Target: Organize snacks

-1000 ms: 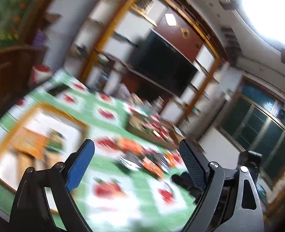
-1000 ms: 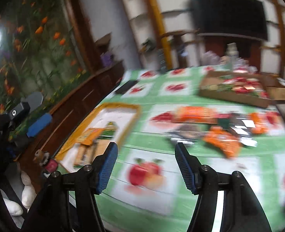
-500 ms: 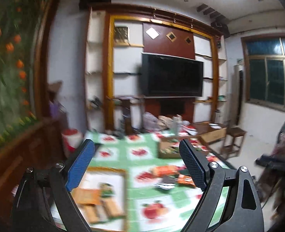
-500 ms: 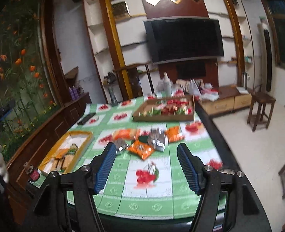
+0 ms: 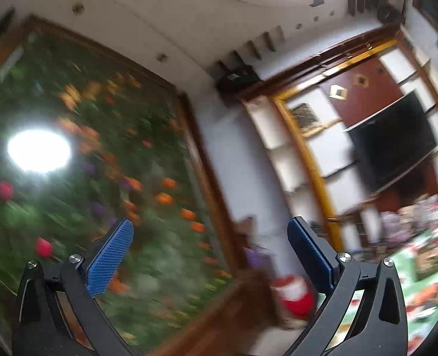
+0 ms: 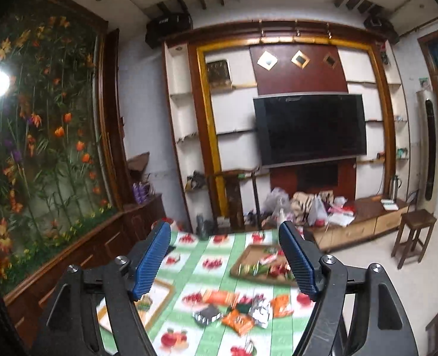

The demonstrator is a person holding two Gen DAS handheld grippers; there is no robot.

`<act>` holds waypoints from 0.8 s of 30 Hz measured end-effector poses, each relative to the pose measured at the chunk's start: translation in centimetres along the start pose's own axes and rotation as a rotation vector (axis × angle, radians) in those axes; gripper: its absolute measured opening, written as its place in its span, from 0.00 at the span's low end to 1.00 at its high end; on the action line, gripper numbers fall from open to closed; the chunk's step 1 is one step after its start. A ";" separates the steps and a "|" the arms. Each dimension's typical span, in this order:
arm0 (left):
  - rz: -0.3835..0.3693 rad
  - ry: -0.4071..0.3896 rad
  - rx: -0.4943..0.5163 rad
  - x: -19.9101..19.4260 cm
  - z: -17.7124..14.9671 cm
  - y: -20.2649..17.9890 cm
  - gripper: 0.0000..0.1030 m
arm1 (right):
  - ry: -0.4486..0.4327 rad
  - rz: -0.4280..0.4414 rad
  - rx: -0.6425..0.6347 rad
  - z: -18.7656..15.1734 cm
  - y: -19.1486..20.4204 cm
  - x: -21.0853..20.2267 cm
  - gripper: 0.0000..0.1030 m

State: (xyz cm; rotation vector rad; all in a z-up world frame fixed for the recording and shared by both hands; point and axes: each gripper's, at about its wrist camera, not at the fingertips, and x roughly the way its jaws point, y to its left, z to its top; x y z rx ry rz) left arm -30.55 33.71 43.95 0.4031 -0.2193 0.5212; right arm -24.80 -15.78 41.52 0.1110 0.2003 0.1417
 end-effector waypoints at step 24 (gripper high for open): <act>-1.021 0.683 -0.565 5.5 -20.3 -22.9 1.00 | 0.642 0.011 0.147 -26.2 -0.9 26.1 0.66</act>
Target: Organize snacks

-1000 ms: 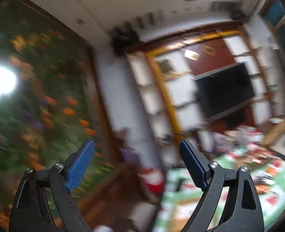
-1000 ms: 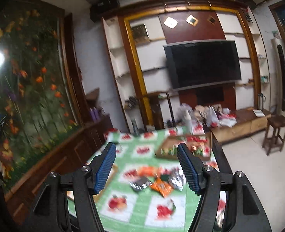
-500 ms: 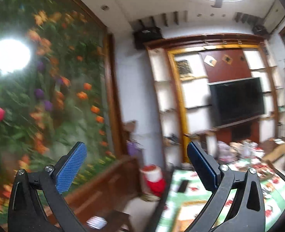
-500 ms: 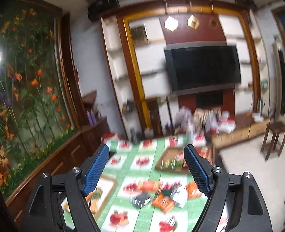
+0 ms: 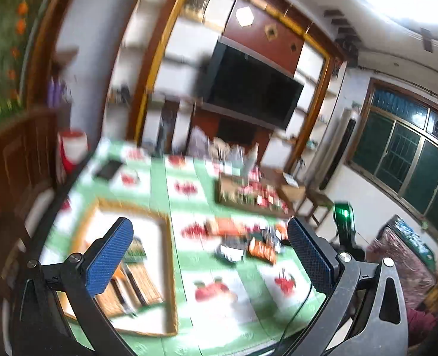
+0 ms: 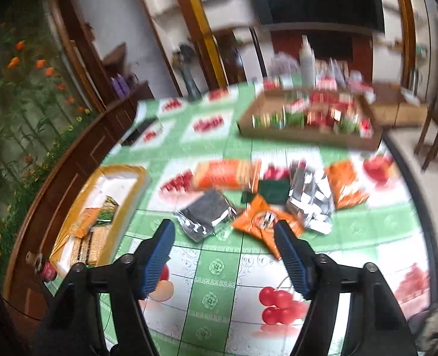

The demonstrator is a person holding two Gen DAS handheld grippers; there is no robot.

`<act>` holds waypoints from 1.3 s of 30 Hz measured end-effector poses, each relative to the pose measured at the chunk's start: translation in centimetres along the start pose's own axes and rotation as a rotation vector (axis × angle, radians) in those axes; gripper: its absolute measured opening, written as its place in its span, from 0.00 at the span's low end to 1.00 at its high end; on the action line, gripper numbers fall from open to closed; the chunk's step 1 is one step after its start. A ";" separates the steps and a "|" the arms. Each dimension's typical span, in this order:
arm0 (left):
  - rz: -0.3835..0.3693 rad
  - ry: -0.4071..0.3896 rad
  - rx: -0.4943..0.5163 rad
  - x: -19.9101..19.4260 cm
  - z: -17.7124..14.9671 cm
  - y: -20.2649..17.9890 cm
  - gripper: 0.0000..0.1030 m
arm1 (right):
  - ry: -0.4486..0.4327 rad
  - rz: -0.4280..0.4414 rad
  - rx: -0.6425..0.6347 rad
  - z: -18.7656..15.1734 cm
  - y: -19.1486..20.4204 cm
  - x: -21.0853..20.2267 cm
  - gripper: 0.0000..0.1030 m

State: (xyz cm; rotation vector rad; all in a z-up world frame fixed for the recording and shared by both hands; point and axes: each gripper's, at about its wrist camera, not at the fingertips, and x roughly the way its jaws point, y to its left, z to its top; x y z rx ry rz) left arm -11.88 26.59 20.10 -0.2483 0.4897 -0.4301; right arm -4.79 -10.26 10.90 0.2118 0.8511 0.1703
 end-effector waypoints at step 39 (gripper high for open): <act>0.099 0.553 0.279 29.6 -8.2 -8.0 1.00 | 0.129 -0.043 -0.306 -0.8 -2.6 11.5 0.25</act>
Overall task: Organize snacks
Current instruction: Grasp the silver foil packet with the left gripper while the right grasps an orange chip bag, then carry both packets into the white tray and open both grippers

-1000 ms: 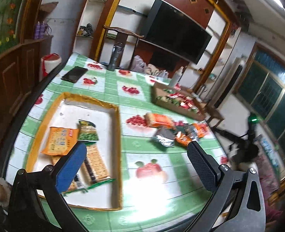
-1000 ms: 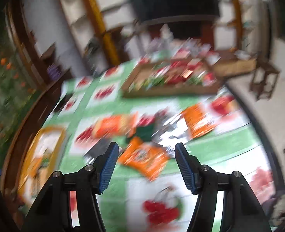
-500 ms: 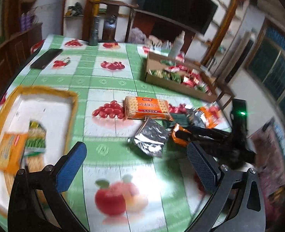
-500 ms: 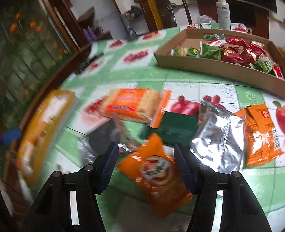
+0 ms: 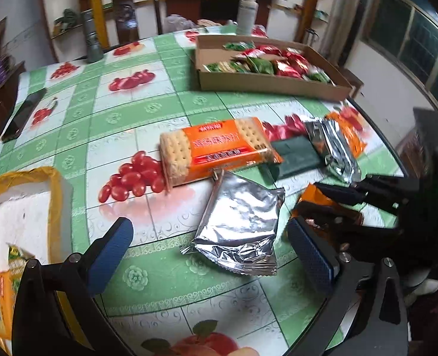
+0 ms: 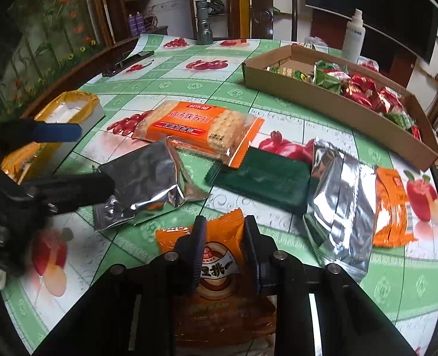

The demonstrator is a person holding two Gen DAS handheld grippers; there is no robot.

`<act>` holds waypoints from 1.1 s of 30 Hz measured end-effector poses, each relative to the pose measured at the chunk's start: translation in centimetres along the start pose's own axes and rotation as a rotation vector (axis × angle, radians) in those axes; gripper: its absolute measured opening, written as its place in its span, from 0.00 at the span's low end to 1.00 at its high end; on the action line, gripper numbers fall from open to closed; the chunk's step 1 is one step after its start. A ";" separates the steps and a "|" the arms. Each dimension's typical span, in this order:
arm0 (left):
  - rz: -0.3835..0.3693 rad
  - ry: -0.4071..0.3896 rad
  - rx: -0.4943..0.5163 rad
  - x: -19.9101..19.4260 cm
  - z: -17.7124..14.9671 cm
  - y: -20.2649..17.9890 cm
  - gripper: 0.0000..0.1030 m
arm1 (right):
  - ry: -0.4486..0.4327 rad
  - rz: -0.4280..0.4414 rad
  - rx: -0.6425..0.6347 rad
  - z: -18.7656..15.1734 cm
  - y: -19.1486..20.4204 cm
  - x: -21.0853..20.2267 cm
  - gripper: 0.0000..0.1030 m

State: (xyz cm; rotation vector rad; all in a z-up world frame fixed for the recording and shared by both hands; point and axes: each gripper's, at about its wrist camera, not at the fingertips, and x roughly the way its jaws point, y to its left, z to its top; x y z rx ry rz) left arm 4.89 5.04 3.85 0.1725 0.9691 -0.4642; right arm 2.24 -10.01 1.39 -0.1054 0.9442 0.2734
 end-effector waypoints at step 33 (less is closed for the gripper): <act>-0.023 -0.222 -0.361 -11.6 -9.0 8.0 0.63 | -0.130 0.157 0.171 -0.3 -1.5 -1.9 0.11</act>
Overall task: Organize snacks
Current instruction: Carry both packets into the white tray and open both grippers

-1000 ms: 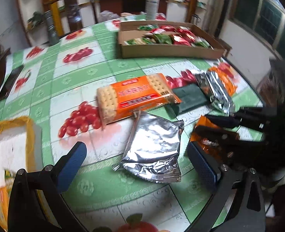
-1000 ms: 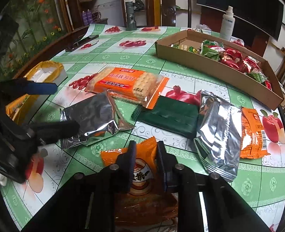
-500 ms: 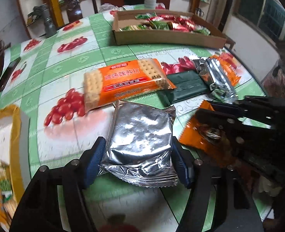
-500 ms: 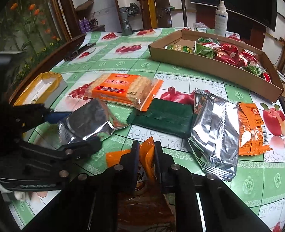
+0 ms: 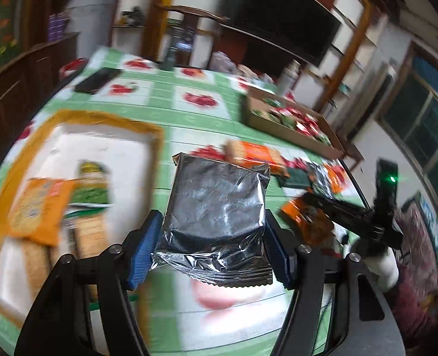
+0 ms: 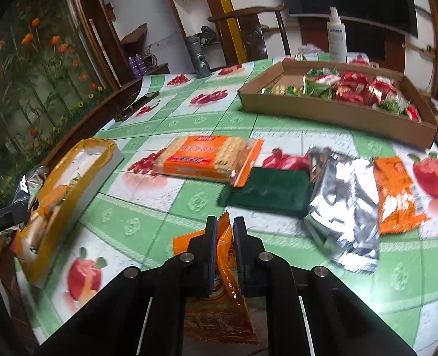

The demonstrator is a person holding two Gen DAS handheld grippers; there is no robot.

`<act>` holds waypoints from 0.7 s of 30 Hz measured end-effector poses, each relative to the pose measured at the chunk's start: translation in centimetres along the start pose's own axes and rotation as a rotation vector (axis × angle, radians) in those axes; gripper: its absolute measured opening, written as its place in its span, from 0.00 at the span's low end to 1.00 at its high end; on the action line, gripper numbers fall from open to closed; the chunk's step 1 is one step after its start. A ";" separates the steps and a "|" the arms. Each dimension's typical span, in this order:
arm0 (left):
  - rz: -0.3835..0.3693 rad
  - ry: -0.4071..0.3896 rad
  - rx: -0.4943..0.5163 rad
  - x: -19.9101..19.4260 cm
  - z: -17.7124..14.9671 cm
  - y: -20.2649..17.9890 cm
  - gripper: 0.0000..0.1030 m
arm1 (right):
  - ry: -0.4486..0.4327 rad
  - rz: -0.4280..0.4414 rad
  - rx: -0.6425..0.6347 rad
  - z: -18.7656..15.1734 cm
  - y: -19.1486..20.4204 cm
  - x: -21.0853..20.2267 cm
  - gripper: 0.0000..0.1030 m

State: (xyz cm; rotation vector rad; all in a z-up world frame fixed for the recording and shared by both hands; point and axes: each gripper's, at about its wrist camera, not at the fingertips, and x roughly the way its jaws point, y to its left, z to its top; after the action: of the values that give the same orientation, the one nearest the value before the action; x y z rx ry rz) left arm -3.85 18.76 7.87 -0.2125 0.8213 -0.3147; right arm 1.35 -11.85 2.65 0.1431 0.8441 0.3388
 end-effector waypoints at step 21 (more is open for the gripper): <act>0.127 0.000 -0.307 2.4 3.2 15.0 0.64 | 0.094 0.206 -0.189 7.2 23.1 6.0 0.11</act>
State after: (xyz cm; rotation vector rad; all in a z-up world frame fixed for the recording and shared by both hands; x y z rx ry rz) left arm 2.99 32.10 3.79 -0.4453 0.8772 -0.0677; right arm 5.01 11.94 9.06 0.0374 0.8877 0.6202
